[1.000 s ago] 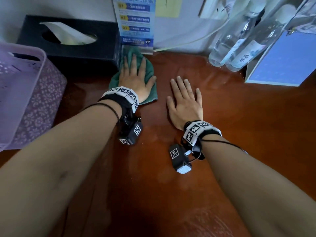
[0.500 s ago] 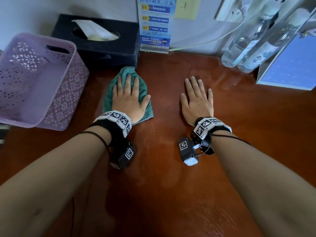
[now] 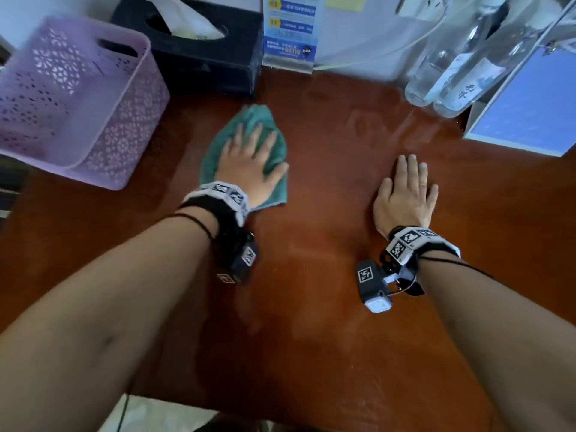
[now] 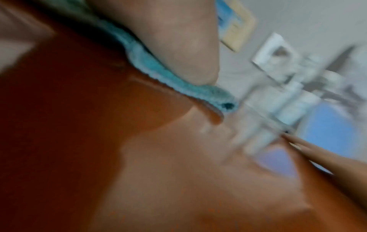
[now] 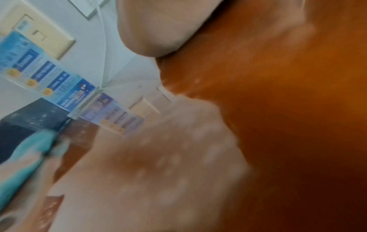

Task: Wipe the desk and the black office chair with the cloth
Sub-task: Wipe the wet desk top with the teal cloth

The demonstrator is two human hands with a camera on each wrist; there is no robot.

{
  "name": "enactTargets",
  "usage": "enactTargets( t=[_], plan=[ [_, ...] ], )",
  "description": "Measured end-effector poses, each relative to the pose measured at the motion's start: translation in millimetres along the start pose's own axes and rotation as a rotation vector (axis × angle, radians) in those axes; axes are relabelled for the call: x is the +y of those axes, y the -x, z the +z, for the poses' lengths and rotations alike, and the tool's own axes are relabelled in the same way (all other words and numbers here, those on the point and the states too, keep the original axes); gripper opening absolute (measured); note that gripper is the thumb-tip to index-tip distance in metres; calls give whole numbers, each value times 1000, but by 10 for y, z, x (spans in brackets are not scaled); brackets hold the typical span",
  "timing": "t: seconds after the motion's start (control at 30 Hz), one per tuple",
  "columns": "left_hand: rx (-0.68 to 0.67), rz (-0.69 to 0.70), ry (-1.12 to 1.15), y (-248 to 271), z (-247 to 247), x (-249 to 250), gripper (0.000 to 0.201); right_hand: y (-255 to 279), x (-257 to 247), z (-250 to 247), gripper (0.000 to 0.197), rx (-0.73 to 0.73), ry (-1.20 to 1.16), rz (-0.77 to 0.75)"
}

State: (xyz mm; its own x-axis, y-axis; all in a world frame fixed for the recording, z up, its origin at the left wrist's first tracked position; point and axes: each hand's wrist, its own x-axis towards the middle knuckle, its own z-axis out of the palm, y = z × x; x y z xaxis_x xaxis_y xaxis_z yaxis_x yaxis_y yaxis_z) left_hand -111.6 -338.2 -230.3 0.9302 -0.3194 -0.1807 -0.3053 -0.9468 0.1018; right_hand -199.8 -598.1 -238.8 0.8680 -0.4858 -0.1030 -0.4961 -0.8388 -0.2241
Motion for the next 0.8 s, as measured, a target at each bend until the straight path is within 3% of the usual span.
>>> enactTargets(
  t=[0.1,0.2,0.27,0.33,0.4,0.47,0.67,0.8],
  plan=[
    [62,-271,37,176,-20,-815,68,75,-147,53,57,-11,-10,-72],
    [68,-412,71,249,32,-536,61,176,-299,113,58,-27,-5,-168],
    [41,-262,46,248,80,60,60,241,-399,141,58,-49,-18,-229],
    [-21,29,17,310,119,605,59,309,-439,156,57,-62,-16,-278],
    [-63,163,11,374,131,773,59,332,-432,168,56,-58,5,-313],
    [-57,186,29,374,105,607,61,332,-400,168,55,-60,5,-313],
    [52,-185,86,498,65,-680,61,332,-400,159,55,-63,7,-312],
    [60,-303,72,686,70,-843,59,340,-434,158,56,-73,21,-301]
  ],
)
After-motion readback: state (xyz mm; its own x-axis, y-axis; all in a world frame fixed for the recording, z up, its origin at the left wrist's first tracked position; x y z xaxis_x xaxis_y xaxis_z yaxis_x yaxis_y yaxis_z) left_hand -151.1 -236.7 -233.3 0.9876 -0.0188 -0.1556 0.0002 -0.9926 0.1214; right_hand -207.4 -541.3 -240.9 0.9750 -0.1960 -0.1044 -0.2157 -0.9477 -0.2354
